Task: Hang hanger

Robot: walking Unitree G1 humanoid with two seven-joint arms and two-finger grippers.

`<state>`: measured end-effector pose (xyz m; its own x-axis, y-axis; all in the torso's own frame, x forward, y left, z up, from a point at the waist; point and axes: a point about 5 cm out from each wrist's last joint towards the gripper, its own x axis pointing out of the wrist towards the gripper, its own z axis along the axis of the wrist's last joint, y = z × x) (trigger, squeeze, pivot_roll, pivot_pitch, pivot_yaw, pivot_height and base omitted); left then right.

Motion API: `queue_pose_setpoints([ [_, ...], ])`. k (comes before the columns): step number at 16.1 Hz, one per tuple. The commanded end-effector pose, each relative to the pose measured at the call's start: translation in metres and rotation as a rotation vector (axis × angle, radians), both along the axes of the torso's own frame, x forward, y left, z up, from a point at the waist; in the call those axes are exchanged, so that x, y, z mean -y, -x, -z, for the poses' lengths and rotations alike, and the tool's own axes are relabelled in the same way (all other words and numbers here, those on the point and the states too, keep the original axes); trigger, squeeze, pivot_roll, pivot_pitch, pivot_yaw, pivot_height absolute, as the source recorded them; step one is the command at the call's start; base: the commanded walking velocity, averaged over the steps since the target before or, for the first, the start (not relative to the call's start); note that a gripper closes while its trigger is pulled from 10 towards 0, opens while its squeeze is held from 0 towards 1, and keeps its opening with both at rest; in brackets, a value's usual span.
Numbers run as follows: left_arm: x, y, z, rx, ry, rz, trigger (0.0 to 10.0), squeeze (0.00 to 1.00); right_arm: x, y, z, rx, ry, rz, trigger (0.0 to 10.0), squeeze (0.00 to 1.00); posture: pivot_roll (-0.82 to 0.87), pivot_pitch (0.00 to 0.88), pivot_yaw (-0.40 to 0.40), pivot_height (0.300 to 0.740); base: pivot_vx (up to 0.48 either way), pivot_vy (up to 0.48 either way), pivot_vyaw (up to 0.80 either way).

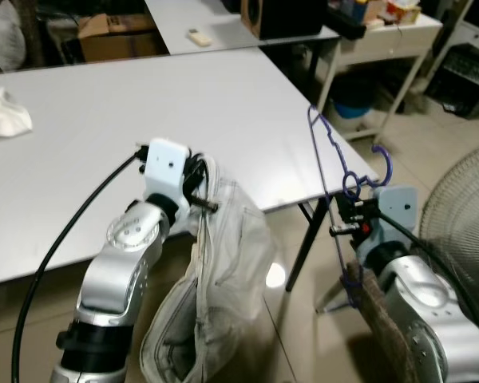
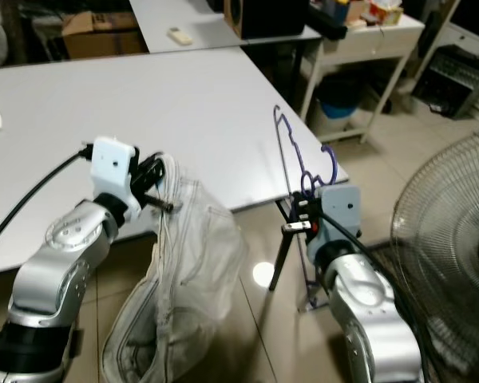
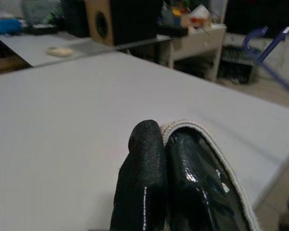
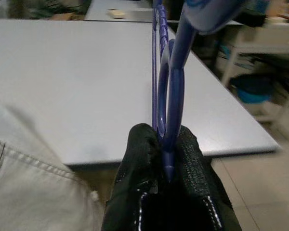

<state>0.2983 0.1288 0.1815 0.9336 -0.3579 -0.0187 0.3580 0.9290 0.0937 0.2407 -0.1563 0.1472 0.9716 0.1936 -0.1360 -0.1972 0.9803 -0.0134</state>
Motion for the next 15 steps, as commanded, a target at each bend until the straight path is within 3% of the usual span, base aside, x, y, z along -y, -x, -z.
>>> queue_pose_setpoints([
  [1, -0.011, -0.001, -0.019, 0.1, 0.013, -0.041, 10.0, 0.0, -0.012, 0.0, -0.007, 0.029, -0.001, -0.065, 10.0, 0.0, 0.02, 0.047, -0.049, 0.74, 0.349, 0.0, 0.8],
  [4, -0.005, -0.007, -0.028, 0.128, 0.02, -0.022, 10.0, 0.0, -0.006, -0.003, -0.012, 0.052, 0.02, -0.06, 10.0, 0.0, 0.01, 0.033, -0.044, 0.74, 0.351, 0.0, 0.75],
  [9, -0.007, -0.033, -0.055, 0.208, 0.021, -0.002, 10.0, 0.0, 0.019, -0.008, -0.023, 0.091, 0.01, -0.023, 10.0, 0.0, 0.02, 0.013, -0.042, 0.74, 0.352, 0.0, 0.0],
  [13, 0.005, -0.074, -0.096, 0.261, 0.001, 0.046, 10.0, 0.0, 0.044, -0.011, -0.052, 0.157, 0.017, -0.12, 10.0, 0.0, 0.01, 0.0, -0.051, 0.74, 0.349, 0.0, 0.0],
  [14, 0.018, -0.092, -0.112, 0.254, -0.064, 0.093, 10.0, 0.0, 0.047, -0.012, -0.063, 0.189, 0.015, -0.161, 10.0, 0.0, 0.02, 0.0, -0.057, 0.74, 0.0, 0.0, 0.0],
  [15, 0.023, -0.099, -0.124, 0.29, -0.094, 0.089, 10.0, 0.0, 0.047, -0.014, -0.066, 0.201, 0.023, -0.172, 10.0, 0.0, 0.02, 0.0, -0.06, 0.74, 0.0, 0.0, 0.0],
])
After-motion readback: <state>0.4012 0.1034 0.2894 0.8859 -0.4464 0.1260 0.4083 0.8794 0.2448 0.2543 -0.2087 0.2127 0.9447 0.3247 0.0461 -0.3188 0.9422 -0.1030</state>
